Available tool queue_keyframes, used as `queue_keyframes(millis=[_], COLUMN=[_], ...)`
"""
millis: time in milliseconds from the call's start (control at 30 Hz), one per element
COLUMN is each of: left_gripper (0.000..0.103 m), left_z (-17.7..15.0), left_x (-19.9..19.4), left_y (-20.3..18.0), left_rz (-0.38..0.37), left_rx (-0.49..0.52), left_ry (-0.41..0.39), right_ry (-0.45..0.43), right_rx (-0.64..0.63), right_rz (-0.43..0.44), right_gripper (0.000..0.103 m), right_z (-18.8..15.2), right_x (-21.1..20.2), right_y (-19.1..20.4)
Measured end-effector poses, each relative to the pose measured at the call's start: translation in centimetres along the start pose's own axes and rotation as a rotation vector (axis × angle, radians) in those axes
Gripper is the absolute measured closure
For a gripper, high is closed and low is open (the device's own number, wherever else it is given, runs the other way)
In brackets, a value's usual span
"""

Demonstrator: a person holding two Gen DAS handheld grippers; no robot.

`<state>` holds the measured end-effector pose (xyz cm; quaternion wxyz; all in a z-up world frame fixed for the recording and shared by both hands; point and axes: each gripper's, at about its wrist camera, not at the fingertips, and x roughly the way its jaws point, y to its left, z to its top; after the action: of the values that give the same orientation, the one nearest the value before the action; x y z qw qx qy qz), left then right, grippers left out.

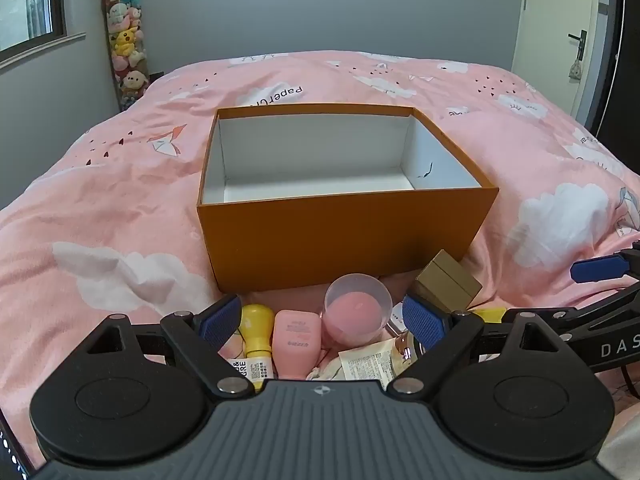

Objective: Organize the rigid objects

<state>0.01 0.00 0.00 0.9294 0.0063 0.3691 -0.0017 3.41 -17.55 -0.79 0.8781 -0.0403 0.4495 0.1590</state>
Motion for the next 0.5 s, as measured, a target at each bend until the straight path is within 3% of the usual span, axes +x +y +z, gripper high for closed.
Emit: queue_keyframes(millis=[500], left_gripper=[0.000], left_z=[-0.2], left_x=[0.6], left_y=[0.1], left_rz=[-0.001], left_rx=[-0.002], left_ry=[0.033], right_ry=[-0.001], right_rx=[0.008], right_rz=[0.005], right_gripper=[0.002], right_z=[0.2], right_x=[0.3], right_y=[0.1])
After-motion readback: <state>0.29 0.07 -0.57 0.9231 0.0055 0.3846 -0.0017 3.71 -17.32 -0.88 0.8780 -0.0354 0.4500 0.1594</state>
